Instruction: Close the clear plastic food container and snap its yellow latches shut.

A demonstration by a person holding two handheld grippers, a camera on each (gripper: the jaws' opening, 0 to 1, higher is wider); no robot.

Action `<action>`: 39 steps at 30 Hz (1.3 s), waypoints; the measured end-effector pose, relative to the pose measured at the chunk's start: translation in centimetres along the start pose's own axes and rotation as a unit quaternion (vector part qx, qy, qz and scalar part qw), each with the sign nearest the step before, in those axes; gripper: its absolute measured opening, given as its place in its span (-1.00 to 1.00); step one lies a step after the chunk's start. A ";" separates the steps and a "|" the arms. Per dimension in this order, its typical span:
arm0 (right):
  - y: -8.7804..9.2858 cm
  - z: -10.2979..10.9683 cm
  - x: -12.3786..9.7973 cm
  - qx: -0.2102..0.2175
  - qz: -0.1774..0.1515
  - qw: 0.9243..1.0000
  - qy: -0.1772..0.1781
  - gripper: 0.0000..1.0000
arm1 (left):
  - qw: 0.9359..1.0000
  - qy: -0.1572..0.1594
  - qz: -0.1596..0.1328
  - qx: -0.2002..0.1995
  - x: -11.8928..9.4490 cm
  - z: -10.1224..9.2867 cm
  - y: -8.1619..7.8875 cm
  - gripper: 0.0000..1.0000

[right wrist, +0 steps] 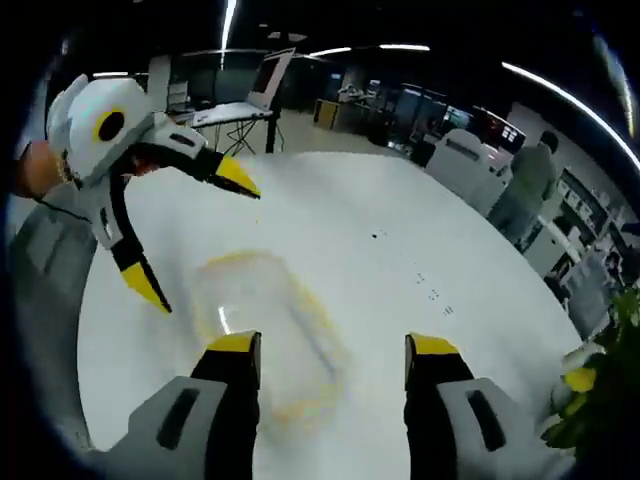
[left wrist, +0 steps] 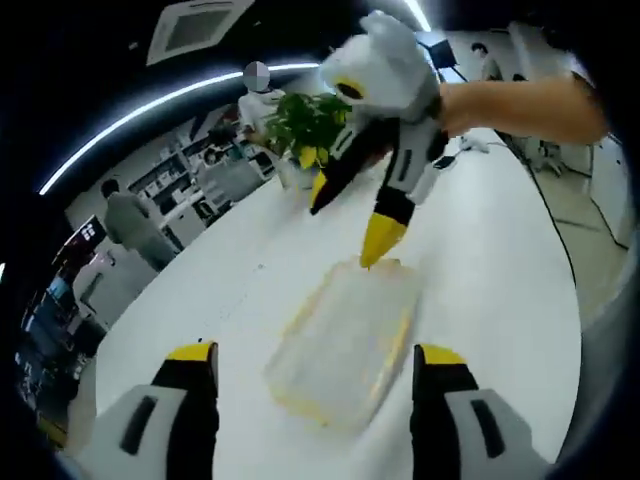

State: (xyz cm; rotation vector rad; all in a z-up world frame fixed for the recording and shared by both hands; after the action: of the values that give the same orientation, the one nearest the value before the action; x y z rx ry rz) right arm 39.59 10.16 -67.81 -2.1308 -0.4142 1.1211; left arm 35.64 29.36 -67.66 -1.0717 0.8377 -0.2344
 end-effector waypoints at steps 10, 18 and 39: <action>3.3 2.7 -1.3 0.074 -0.040 0.996 0.000 0.22 | 0.992 -0.011 -0.003 -0.125 -0.6 0.1 4.3 0.67; 6.9 5.2 1.1 0.121 -0.016 0.992 -0.016 0.31 | 0.990 -0.005 0.049 -0.135 1.5 -0.6 7.9 0.75; 8.6 7.6 5.4 0.160 -0.052 0.985 -0.029 0.00 | 0.987 0.043 0.048 -0.144 5.1 -2.8 10.8 0.32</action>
State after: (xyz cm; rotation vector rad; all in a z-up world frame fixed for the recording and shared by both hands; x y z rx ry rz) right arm 36.19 10.18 -80.06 -1.7813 -0.3424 1.1097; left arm 34.81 29.95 -79.91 -1.2941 1.0193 -0.0781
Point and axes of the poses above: the point that each gripper's makers call its tool centre point, and the gripper's own axes: x roughly forward along the fingers, z roughly to its left, y roughly out of its underside, the point moved 7 cm from there along -x, roughly backward along the fingers, and after that the axes turned 9 degrees about -x, right-handed, at the moved point
